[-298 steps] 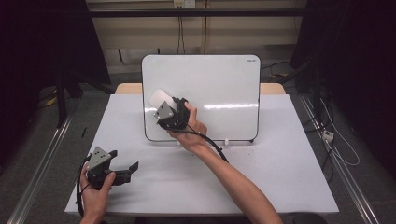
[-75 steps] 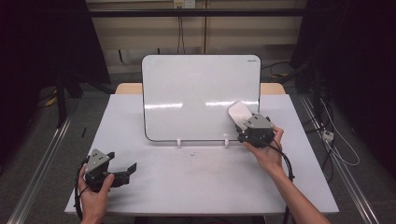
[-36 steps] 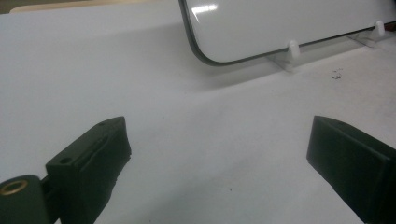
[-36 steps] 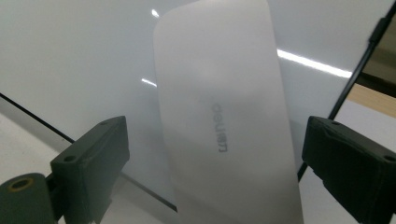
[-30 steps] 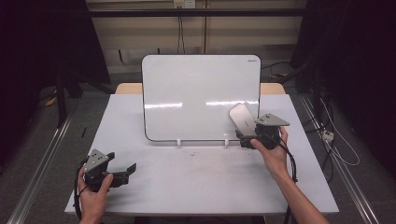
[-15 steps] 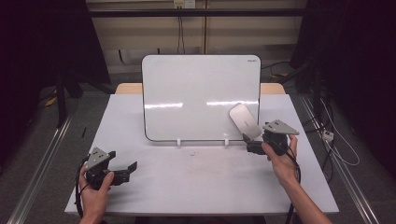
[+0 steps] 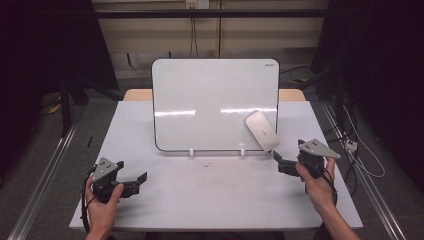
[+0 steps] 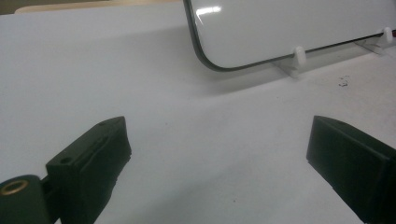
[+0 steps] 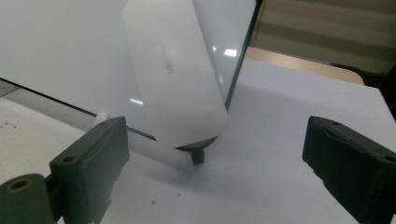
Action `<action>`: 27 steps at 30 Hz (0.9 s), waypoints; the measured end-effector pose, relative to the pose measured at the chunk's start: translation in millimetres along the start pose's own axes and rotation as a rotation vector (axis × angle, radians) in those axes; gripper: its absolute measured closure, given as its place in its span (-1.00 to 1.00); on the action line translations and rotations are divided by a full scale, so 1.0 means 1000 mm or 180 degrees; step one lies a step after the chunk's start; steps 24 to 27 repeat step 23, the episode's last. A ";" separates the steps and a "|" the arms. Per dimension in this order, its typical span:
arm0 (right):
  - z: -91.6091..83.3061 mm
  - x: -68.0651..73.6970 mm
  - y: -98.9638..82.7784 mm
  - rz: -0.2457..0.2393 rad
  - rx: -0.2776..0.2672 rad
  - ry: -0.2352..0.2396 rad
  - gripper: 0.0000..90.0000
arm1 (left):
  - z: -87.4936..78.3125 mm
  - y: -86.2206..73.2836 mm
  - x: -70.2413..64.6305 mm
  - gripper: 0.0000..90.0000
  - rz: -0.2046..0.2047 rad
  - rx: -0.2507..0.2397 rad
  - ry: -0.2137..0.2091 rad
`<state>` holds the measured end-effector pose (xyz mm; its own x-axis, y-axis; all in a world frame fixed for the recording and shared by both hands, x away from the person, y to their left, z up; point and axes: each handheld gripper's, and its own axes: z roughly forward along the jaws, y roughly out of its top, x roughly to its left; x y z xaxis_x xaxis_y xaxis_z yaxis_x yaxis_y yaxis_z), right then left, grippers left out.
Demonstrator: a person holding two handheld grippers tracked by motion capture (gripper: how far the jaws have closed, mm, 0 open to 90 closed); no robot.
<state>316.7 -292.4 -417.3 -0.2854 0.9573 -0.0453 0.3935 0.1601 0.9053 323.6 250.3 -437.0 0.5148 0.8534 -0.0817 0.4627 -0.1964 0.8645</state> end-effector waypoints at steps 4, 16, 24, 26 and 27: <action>-0.006 -0.003 -0.011 0.0078 -0.0002 -0.0006 -0.84 | 0.000 0.001 -0.003 -0.87 0.0050 0.0009 0.0010; -0.022 -0.006 -0.039 0.0137 0.0001 -0.0108 -0.86 | 0.000 0.001 -0.004 -0.87 -0.0014 -0.0062 -0.0022; -0.018 -0.006 -0.043 0.0118 0.0068 -0.0088 -0.86 | 0.003 0.003 -0.004 -0.87 -0.0046 -0.0055 -0.0071; -0.018 -0.006 -0.043 0.0118 0.0068 -0.0088 -0.86 | 0.003 0.003 -0.004 -0.87 -0.0046 -0.0055 -0.0071; -0.018 -0.006 -0.043 0.0118 0.0068 -0.0088 -0.86 | 0.003 0.003 -0.004 -0.87 -0.0046 -0.0055 -0.0071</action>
